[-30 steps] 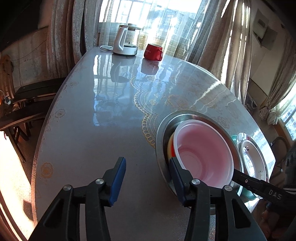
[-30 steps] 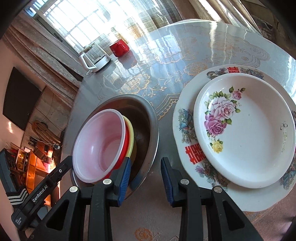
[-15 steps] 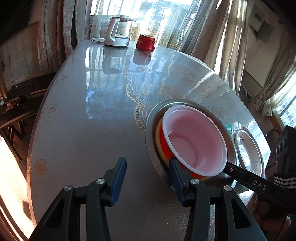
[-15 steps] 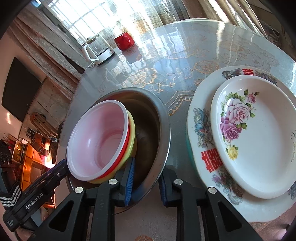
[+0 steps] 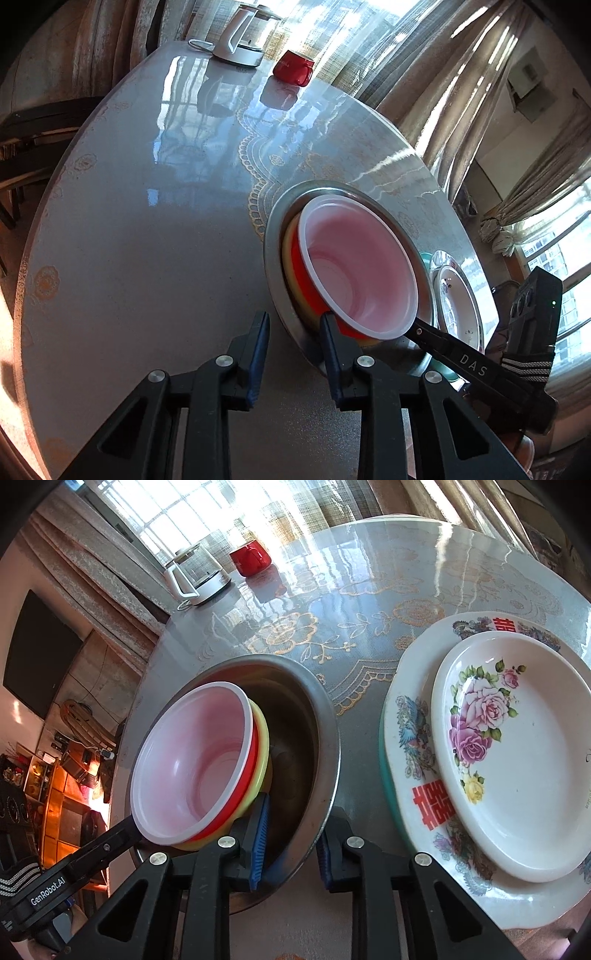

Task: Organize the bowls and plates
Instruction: 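Lift the nested steel bowl and carry it over the plate stack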

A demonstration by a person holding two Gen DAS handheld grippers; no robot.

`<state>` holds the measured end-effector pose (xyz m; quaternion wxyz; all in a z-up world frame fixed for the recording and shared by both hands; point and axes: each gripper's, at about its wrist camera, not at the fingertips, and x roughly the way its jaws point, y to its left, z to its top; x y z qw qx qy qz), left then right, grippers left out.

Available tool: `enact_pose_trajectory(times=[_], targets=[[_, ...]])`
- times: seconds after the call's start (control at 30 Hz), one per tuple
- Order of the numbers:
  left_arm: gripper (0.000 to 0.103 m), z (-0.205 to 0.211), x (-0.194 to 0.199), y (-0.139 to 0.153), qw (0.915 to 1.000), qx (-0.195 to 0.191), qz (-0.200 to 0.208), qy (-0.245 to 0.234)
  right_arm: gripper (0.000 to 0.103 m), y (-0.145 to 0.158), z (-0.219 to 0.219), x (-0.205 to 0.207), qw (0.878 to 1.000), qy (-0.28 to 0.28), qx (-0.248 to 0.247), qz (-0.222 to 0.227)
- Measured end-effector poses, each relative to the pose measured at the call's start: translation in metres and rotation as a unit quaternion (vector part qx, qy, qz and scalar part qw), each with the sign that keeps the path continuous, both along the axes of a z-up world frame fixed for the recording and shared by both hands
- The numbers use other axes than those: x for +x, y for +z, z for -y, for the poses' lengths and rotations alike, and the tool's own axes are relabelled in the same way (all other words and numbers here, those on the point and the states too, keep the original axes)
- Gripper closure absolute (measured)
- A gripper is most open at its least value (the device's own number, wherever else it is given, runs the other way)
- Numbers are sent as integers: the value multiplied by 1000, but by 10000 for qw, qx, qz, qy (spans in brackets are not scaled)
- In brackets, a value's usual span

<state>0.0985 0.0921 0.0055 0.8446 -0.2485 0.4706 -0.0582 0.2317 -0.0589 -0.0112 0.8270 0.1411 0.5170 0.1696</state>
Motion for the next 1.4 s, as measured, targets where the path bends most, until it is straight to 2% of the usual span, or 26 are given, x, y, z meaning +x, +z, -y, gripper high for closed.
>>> enact_pose_trajectory(times=[0.23,0.3,0.47,0.6,0.7,0.83,0.97,1.13,1.4], targets=[[74,3,4,1,9998,184,26,-67,78,-2,-7,1,9998,21,-176,56],[76,3,2,0,9998,177,0,-82,78,-2,-8,1,9997,47,-216,85],[81,9,-3,4,9983,515,253,-96,80,-3,-8,1,9997,55,-185,114],[81,3,-2,-2,9986,293,437,-110,81,-4,-12,0,9992,89,-335,217],[81,7,-6,-2,9971,437,601,-138,81,-4,-13,0,9989,116,-362,269],[81,10,-6,-3,9963,535,660,-81,82,-3,-12,-1,9989,114,-323,326],[81,16,-12,-1,9934,840,774,-55,84,-1,-5,-4,9993,77,-152,322],[81,13,-17,-1,9930,833,834,43,84,3,-5,-8,9992,108,-101,370],[80,19,-24,16,9890,936,1139,103,84,19,-1,-14,9984,98,31,552]])
